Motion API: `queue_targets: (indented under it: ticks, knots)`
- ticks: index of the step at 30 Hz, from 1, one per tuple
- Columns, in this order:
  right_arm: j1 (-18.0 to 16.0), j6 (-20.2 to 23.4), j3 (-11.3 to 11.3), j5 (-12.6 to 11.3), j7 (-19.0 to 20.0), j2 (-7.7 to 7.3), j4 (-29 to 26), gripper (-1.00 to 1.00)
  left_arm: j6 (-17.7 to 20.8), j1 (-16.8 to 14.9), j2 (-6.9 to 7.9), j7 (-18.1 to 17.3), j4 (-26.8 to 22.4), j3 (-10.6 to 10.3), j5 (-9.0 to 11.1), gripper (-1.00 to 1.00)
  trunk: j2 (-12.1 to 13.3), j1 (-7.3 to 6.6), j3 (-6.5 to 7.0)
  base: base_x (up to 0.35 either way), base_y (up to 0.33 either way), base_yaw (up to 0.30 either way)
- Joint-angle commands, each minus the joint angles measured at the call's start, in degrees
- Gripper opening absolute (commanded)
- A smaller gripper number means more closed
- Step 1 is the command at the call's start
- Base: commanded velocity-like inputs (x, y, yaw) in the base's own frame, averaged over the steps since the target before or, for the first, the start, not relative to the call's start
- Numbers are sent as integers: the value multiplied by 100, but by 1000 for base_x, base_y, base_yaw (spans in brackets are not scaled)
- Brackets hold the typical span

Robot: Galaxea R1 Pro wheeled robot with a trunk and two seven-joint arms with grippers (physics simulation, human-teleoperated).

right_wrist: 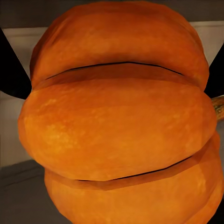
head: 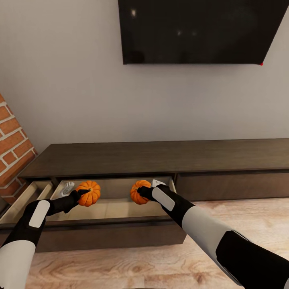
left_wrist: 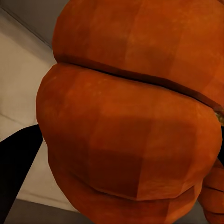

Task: Place each of the two pumpkins and all three candles from the living room inside a cabinet in the living room (use any cabinet), then make sure every cabinet is closed, and position the cauldron so it is next to a table in the living room.

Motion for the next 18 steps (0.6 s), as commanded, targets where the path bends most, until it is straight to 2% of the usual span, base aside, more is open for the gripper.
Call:
queue_targets:
  ticks: [1,4,10,12,16,18]
  knots:
    - [-7,6,32,-27,-38,-3,-7,-100,31,-2,-2,-39,9,19,-31,-100,-2,-1,-5,2,0,0]
    - [-7,-2,39,-27,-38,-3,-6,-100,31,-1,-2,-39,33,19,-41,-100,-2,-1,-5,0,0,0]
    - [-7,-8,41,-27,-38,-3,-4,-100,31,1,-2,-33,45,8,-40,-100,-10,14,-138,0,0,0]
    - [-7,-15,86,-27,-38,-3,-4,-100,31,1,-2,-31,48,-93,-49,-100,-13,19,-182,0,0,0]
    - [-7,-235,360,-34,-38,4,3,-100,31,1,-2,-27,49,-342,-56,-100,-17,27,-249,0,0,0]
    - [-7,-294,416,-35,-38,7,4,-100,31,1,-2,-23,49,-373,-57,-100,-17,27,-249,0,0,0]
